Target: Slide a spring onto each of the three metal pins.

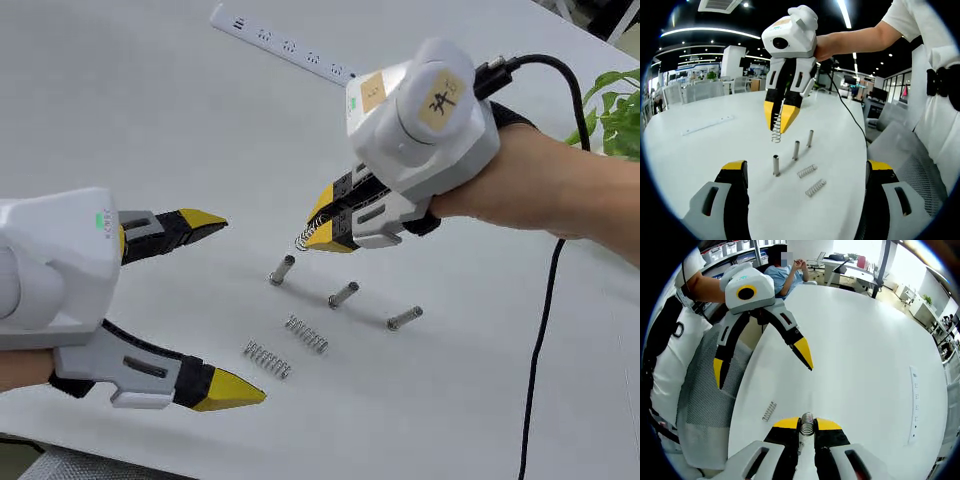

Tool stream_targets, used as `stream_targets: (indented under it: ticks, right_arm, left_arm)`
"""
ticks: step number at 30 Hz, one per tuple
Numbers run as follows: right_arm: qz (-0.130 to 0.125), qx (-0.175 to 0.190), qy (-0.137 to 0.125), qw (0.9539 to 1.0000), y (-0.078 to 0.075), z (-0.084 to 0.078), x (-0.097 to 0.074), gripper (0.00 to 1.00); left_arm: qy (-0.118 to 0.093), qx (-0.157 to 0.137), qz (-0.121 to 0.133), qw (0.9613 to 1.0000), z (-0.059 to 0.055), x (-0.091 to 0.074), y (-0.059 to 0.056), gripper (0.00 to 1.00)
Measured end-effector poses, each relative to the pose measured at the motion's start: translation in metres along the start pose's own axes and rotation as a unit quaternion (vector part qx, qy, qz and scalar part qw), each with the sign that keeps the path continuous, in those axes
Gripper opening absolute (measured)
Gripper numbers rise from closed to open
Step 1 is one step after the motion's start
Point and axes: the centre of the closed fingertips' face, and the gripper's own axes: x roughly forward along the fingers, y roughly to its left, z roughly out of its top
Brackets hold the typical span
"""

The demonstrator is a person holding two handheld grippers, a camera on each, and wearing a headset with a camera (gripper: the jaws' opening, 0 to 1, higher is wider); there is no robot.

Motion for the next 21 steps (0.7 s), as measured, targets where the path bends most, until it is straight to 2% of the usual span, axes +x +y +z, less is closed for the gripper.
stream_targets:
  ticks: [9, 21]
  right_arm:
    - [0.004, 0.002, 0.01, 0.9999, -0.003, -0.008, 0.015, 0.07]
    - [0.011, 0.008, 0.011, 0.9998, -0.005, -0.01, 0.024, 0.07]
  left_arm:
    - [-0.003, -0.005, 0.0, 1.0, -0.001, 0.001, 0.002, 0.99]
    - [-0.003, -0.009, -0.005, 0.9999, -0.001, 0.005, 0.001, 0.99]
